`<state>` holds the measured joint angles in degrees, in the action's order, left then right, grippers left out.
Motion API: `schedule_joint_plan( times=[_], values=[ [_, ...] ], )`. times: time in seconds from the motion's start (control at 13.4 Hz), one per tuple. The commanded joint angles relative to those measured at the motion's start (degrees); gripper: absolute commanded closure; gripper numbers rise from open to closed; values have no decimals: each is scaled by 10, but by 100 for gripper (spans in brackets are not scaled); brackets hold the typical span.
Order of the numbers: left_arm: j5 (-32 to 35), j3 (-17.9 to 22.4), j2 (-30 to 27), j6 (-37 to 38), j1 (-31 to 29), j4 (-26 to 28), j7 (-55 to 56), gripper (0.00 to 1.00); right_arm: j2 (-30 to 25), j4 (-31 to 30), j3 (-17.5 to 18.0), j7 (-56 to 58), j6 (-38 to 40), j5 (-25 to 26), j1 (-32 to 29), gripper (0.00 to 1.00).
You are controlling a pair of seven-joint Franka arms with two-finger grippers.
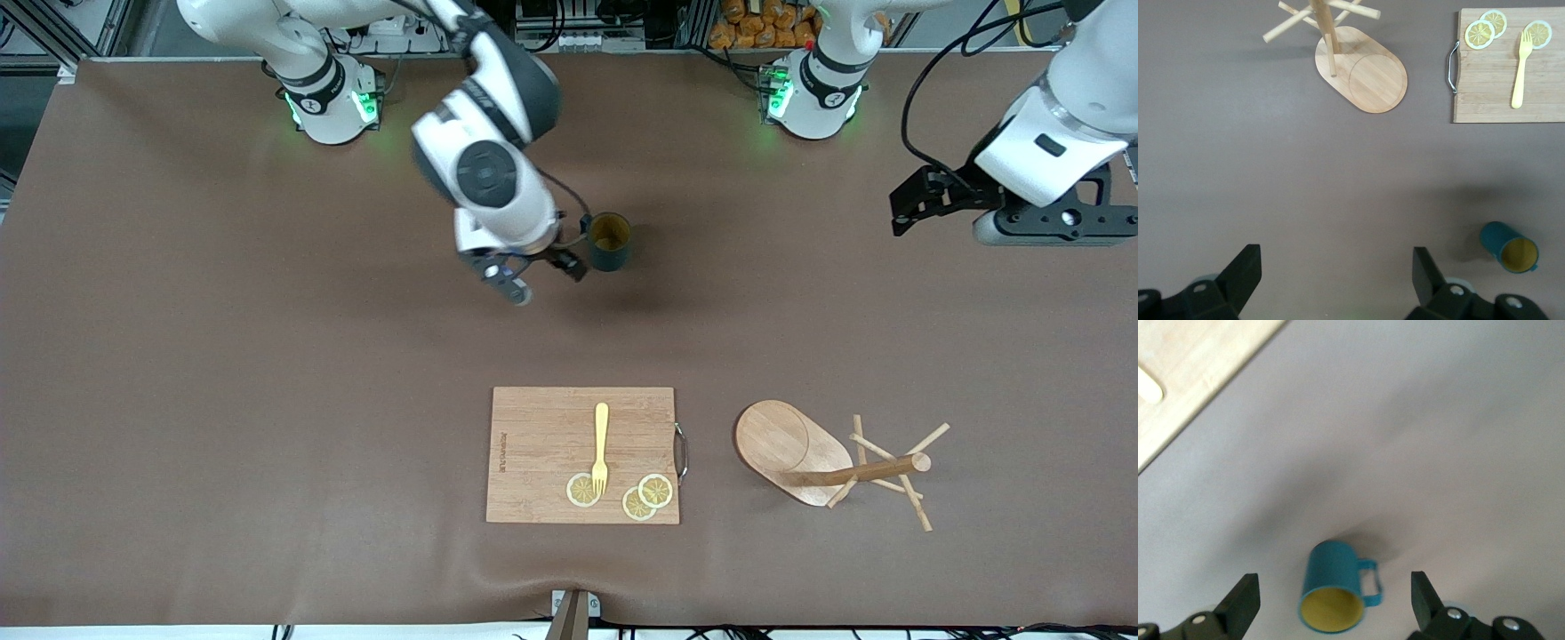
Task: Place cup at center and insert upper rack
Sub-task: 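Open the right gripper and withdraw while the left gripper reaches the mug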
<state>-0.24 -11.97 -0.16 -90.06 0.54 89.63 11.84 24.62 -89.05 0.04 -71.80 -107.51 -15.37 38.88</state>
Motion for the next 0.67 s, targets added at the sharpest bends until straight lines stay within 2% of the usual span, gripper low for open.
schedule_joint_plan(
  times=[0.0, 0.3, 0.52, 0.6],
  values=[
    [9, -30, 6, -6, 0, -2, 51, 0, -61, -26, 11, 121, 61, 5, -77, 0],
    [11, -88, 22, -22, 1, -2, 175, 0, -137, -70, 9, 294, 93, 10, -170, 0],
    [32, -130, 38, -39, 2, -6, 251, 0, -191, -96, 9, 414, 99, 70, -219, 0],
    [45, -145, 45, -40, 9, -6, 266, 0, -204, -97, 9, 465, 106, 73, -244, 0]
  ],
)
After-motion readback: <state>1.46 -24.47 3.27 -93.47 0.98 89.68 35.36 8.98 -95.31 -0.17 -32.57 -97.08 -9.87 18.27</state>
